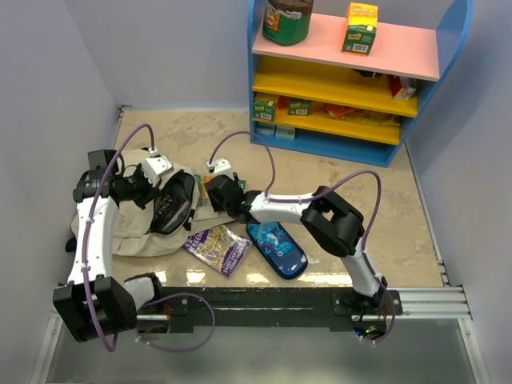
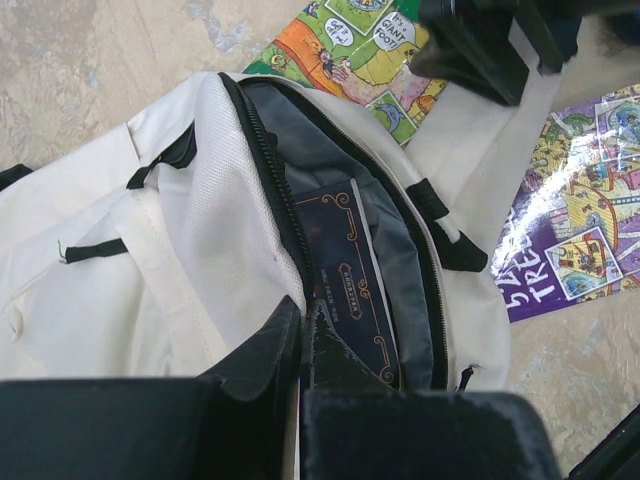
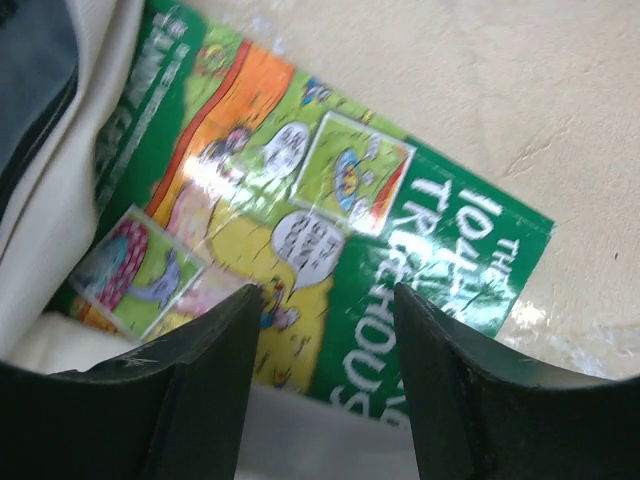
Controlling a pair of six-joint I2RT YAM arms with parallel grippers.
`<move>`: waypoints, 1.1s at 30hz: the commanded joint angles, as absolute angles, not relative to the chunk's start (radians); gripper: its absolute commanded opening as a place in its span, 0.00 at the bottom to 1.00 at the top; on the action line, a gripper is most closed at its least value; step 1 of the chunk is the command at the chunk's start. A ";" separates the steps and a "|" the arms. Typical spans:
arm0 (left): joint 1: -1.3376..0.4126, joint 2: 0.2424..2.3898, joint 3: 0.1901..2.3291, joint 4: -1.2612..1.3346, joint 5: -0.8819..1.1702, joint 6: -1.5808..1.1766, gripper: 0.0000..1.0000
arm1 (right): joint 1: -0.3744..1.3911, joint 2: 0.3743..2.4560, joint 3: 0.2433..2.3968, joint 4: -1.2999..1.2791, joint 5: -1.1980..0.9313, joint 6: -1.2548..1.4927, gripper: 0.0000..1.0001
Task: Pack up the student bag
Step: Pick up the book from the center of the board.
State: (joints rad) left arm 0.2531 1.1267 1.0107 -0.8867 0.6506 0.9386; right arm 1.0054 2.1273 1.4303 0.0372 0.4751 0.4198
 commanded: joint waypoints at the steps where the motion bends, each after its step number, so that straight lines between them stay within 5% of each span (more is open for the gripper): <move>1: 0.258 1.109 1.045 -0.884 0.707 0.979 0.00 | 1.084 2.183 1.495 -0.173 0.511 0.256 0.60; 18: 0.258 1.097 1.039 -0.914 0.721 1.019 0.00 | 1.200 2.155 1.448 -0.279 0.365 0.296 0.56; 33: 0.259 1.078 1.035 -0.934 0.712 1.045 0.00 | 1.203 2.218 1.516 -0.184 0.577 0.045 0.60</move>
State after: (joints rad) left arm 0.2531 1.1065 1.0107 -0.9600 0.6682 1.0061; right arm 1.1885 2.1738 1.5478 -0.1650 0.5804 0.1745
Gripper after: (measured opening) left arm 0.027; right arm 0.591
